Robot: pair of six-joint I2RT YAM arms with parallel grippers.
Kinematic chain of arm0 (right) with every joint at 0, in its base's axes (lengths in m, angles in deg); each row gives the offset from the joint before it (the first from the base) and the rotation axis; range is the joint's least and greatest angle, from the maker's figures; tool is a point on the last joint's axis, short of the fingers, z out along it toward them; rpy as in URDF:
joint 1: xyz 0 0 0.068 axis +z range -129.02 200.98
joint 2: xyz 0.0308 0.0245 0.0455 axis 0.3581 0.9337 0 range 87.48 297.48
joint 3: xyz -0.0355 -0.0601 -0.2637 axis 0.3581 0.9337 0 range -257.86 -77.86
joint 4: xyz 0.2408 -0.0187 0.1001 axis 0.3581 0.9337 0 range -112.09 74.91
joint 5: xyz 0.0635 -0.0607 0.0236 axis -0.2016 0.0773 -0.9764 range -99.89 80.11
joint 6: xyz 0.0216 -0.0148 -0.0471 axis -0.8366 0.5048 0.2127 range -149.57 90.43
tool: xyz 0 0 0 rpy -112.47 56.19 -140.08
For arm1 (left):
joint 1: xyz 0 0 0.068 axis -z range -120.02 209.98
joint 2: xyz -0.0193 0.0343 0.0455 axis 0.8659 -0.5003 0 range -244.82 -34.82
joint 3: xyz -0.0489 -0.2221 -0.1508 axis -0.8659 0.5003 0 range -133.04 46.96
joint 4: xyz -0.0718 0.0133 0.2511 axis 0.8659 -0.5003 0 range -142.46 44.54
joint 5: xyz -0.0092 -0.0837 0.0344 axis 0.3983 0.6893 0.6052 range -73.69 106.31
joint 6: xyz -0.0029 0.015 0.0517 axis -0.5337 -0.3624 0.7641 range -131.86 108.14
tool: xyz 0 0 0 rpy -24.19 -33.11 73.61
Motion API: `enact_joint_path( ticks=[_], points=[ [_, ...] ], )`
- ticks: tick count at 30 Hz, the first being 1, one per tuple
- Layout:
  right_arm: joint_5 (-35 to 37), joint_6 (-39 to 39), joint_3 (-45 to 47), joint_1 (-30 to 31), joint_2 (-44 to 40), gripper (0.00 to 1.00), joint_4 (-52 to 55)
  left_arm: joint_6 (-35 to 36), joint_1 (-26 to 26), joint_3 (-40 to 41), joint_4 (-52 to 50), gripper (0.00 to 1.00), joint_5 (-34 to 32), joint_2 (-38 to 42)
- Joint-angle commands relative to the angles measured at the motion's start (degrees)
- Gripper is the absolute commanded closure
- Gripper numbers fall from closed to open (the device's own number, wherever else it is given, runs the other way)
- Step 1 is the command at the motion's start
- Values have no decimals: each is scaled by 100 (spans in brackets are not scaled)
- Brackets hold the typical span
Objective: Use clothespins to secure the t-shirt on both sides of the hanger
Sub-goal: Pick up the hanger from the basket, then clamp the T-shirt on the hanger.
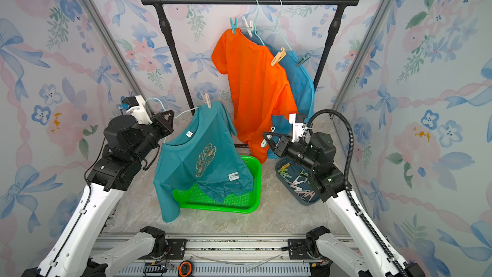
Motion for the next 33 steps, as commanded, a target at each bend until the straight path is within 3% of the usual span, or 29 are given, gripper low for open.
enact_joint_path(
  ticks=[1,6,10,12,26,33],
  points=[
    [110,150,-290,100,72,76,-7,-992,-16,-150,333,100,-1115,89],
    [208,240,-500,223,259,76,-79,-1513,297,-159,241,100,-1876,-29],
    [259,289,-682,381,516,77,-205,-2019,1200,-139,-175,100,-3553,-225],
    [309,321,-779,489,669,77,-283,-2238,1451,-53,-217,100,-4020,-332],
    [669,217,-1596,1669,2116,78,-1217,-3178,1496,-284,-363,100,-4021,-1488],
    [872,-205,-1658,1966,2786,80,-2259,-3595,1497,-635,-427,100,-3896,-1943]
  ],
)
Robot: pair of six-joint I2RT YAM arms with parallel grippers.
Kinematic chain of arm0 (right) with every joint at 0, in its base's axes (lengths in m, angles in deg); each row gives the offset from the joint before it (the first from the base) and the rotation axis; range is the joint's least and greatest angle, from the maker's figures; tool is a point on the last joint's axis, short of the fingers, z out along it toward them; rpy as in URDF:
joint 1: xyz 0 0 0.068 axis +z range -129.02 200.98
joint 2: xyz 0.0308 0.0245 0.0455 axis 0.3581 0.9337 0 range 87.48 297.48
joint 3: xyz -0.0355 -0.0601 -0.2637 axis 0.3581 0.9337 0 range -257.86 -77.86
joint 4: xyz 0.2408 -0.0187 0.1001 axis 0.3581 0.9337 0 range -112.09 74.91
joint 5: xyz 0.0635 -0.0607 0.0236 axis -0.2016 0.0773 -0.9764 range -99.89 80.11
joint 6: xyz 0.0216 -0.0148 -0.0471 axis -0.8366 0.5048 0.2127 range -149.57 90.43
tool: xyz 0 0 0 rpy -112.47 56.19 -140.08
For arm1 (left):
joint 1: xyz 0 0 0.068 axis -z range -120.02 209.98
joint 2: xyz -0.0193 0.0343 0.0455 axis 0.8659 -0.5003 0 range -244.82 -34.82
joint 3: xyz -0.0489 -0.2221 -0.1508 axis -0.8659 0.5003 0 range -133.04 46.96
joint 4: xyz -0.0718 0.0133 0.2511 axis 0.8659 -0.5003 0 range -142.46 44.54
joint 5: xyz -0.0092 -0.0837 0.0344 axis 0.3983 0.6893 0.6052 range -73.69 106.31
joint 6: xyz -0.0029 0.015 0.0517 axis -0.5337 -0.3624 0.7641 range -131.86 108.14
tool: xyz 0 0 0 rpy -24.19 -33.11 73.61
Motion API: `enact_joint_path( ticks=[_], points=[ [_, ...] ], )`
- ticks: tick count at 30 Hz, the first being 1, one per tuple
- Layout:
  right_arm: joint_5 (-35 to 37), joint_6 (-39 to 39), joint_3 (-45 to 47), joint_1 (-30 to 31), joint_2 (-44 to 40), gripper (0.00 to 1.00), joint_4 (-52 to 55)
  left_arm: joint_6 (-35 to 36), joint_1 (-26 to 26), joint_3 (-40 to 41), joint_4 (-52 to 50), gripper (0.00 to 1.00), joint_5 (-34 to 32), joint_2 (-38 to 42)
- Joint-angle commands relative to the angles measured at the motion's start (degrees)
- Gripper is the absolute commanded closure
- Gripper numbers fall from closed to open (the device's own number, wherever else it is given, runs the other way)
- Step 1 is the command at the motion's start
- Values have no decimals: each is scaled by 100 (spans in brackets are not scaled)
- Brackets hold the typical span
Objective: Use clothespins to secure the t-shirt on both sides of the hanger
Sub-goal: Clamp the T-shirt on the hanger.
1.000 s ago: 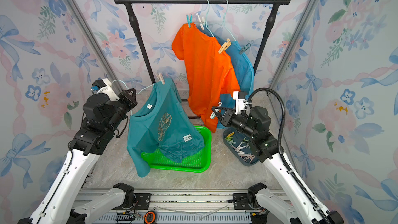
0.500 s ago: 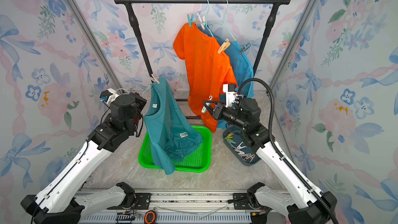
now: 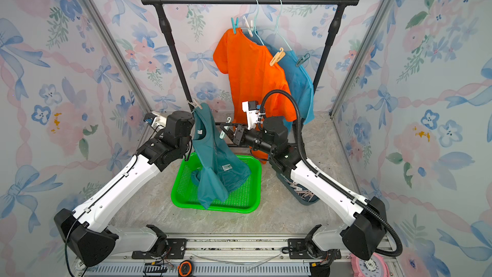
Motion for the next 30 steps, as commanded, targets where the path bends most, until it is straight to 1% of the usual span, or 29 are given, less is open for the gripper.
enact_joint_path(
  ticks=[1,7,12,16,25,30],
  points=[
    [201,-272,-225,112,277,80,-808,-325,20,-334,35,100,-50,-166],
    [258,-439,-401,382,722,82,-1156,-404,22,-733,-73,100,73,-587],
    [222,-548,-418,570,854,82,-1325,-562,20,-781,-107,100,123,-681],
    [311,-356,-373,653,863,82,-1198,-572,20,-832,-133,100,88,-705],
    [459,-274,-79,680,890,85,-1362,-589,20,-816,-152,100,15,-590],
    [862,196,80,891,762,88,-1209,-637,11,-833,-152,100,10,-603]
  ],
)
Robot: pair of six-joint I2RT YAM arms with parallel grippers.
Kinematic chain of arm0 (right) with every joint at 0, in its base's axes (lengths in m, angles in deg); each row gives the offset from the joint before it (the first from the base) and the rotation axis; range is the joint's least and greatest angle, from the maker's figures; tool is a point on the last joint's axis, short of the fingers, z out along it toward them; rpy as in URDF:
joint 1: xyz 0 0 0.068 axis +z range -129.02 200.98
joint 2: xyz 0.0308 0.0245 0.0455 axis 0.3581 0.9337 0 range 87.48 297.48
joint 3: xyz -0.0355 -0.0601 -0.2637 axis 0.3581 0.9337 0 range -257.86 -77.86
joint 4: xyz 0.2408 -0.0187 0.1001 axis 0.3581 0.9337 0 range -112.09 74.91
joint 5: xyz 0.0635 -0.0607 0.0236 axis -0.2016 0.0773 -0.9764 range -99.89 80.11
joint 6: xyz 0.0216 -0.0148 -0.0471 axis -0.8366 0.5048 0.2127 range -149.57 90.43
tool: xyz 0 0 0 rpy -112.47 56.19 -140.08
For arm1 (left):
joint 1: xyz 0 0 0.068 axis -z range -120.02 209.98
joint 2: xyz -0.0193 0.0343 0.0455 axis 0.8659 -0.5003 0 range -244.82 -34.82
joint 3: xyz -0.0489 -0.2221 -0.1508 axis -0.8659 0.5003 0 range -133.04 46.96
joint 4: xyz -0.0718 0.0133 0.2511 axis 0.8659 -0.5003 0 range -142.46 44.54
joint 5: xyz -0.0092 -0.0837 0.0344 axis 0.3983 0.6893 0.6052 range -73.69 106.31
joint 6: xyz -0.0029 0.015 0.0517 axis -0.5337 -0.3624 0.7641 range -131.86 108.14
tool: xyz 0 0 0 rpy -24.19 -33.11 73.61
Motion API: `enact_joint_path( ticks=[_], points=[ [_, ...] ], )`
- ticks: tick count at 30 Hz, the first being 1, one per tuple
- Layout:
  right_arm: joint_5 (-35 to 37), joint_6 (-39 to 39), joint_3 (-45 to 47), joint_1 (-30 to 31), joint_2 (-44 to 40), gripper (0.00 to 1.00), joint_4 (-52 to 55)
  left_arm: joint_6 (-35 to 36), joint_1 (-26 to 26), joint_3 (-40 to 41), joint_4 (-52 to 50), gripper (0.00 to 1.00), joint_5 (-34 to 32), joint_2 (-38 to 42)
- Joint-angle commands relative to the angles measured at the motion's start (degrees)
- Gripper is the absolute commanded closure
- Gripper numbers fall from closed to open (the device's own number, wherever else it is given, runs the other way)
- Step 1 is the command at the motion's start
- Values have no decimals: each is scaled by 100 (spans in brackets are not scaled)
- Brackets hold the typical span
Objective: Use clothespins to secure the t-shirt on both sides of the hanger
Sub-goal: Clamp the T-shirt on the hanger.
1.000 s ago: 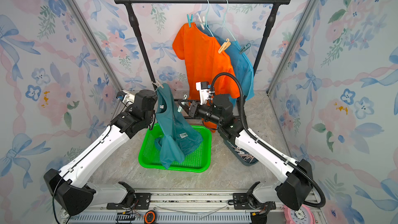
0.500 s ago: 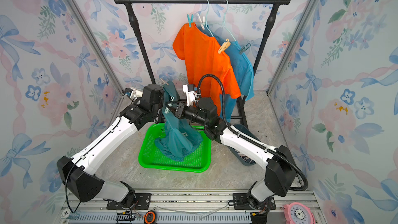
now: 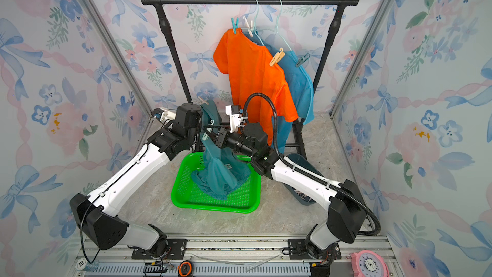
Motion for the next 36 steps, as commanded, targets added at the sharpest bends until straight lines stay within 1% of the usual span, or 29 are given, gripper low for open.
enact_joint_path(
  ticks=[1,10,14,15,22,36],
  points=[
    [391,492,157,230,-109,88,-38,-107,5,-182,36,100,-119,98],
    [762,827,368,362,-185,90,-124,-71,-10,-307,28,100,-179,79],
    [915,825,450,367,-232,91,-186,-69,-21,-291,27,100,-180,87],
    [937,1024,438,372,-254,91,-178,-69,-29,-289,27,100,-164,89],
    [1054,1337,280,367,-407,91,-9,-74,-44,-266,27,100,-132,109],
    [1171,1316,429,537,-348,91,-163,36,-94,-357,27,100,-206,78]
  ],
)
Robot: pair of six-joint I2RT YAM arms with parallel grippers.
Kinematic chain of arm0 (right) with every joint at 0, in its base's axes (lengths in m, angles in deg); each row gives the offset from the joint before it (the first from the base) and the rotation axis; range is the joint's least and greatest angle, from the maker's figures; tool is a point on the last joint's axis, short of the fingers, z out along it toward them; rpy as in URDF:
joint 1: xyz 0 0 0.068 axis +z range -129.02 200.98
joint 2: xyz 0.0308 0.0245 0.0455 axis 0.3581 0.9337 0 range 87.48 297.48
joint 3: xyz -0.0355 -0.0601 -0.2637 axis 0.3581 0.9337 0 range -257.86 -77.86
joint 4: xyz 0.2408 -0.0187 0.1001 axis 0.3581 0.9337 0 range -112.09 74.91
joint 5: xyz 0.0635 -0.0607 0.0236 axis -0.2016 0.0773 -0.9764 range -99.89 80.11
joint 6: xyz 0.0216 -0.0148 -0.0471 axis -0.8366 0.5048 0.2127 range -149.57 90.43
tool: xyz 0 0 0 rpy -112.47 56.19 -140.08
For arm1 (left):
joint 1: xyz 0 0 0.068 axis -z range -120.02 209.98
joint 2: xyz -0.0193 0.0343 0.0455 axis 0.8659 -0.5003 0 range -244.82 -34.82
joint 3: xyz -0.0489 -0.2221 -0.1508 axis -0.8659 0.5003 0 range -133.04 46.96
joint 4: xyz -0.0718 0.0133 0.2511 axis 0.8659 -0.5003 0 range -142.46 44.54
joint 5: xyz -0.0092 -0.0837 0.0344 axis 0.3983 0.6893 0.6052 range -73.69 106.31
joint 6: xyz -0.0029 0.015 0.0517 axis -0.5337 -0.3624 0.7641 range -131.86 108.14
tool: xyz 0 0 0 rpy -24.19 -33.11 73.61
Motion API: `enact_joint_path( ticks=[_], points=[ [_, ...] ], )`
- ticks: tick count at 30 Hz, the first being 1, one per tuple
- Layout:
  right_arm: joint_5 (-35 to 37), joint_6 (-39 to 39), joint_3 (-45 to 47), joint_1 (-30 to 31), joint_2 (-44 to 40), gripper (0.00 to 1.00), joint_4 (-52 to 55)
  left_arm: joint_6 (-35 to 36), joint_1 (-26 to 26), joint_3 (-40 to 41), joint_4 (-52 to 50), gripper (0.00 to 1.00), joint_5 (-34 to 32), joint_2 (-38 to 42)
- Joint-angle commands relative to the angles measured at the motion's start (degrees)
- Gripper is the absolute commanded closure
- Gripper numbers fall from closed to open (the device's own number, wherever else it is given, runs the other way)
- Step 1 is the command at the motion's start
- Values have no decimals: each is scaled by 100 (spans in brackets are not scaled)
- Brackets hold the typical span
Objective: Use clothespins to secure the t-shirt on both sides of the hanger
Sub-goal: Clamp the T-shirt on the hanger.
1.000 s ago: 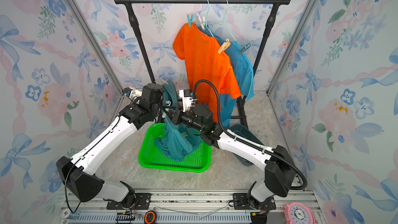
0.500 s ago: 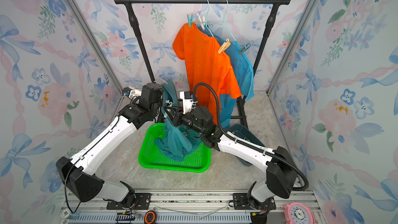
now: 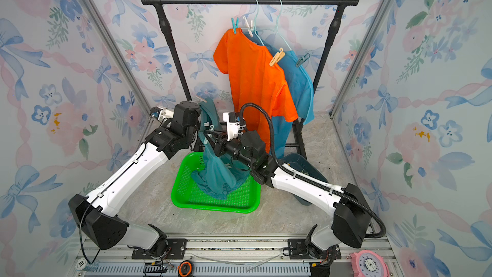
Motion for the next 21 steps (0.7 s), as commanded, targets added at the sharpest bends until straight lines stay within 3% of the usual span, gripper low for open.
enact_joint_path(
  ticks=[1,12,21],
  points=[
    [138,68,97,132,-59,91,-135,27,-35,-179,142,100,-199,76],
    [960,286,685,502,-93,95,-861,15,-18,-274,83,100,-240,54],
    [2174,890,1168,791,-123,94,-1787,-94,45,-175,41,100,-338,96]
  ],
)
